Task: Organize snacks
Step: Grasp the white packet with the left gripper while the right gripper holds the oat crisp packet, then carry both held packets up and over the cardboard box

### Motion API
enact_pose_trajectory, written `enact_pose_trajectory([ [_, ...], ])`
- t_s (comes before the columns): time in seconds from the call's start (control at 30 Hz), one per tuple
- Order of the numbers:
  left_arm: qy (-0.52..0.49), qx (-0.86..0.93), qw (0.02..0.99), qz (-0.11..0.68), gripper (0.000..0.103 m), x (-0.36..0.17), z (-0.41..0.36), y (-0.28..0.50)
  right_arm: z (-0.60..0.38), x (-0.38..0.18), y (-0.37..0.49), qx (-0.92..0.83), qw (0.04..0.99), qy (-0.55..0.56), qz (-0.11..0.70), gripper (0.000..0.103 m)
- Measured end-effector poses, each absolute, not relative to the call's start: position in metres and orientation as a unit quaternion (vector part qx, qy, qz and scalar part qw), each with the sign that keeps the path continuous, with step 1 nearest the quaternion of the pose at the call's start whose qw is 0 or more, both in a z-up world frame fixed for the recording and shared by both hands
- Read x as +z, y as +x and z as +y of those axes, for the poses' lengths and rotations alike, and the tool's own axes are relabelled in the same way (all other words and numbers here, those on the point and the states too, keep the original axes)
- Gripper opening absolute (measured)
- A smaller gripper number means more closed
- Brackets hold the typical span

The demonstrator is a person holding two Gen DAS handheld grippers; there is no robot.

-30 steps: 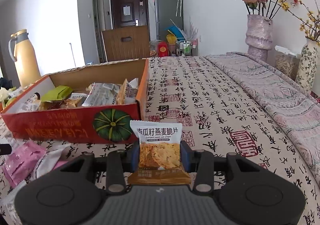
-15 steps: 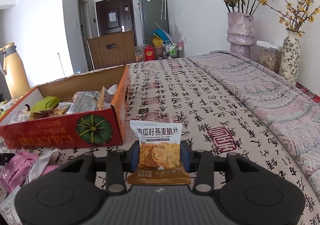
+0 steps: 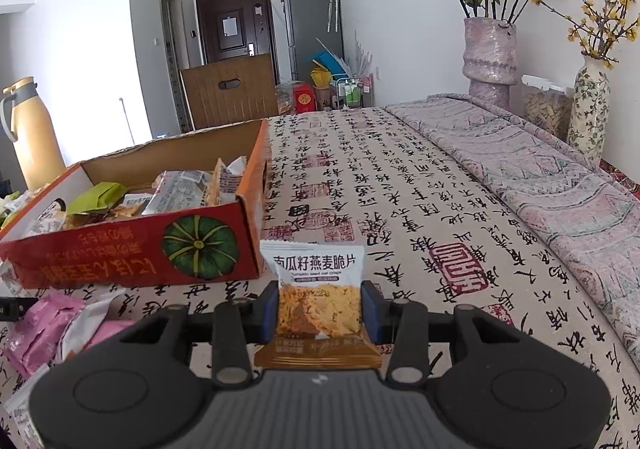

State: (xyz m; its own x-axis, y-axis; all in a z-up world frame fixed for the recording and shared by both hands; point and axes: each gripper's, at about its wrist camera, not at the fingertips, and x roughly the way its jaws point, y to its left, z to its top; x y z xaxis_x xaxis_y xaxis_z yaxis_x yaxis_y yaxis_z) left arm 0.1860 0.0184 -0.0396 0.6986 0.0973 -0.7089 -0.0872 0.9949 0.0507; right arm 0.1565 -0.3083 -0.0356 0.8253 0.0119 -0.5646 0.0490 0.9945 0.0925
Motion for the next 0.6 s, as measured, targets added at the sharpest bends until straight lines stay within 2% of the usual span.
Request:
enact_pose_trajectory([
  [0.1, 0.002, 0.039, 0.923, 0.383, 0.087, -0.039, 0.018, 0.184, -0.307, -0.035, 0.155, -0.008, 0.954, 0.052, 0.295, 0.041],
  [0.27, -0.002, 0.02, 0.925, 0.378, 0.054, -0.035, 0.015, 0.18, -0.305, -0.034, 0.152, -0.005, 0.954, 0.052, 0.294, 0.041],
  [0.3, -0.003, 0.02, 0.926, 0.378, 0.051, -0.035, 0.015, 0.179, -0.305, -0.034, 0.151, -0.004, 0.954, 0.052, 0.294, 0.041],
  [0.37, -0.005, 0.02, 0.926, 0.377, 0.033, -0.033, 0.016, 0.178, -0.304, -0.034, 0.15, -0.002, 0.954, 0.052, 0.294, 0.041],
  [0.6, -0.009, 0.024, 0.927, 0.374, 0.027, -0.031, 0.017, 0.173, -0.301, -0.03, 0.144, 0.003, 0.956, 0.052, 0.29, 0.041],
])
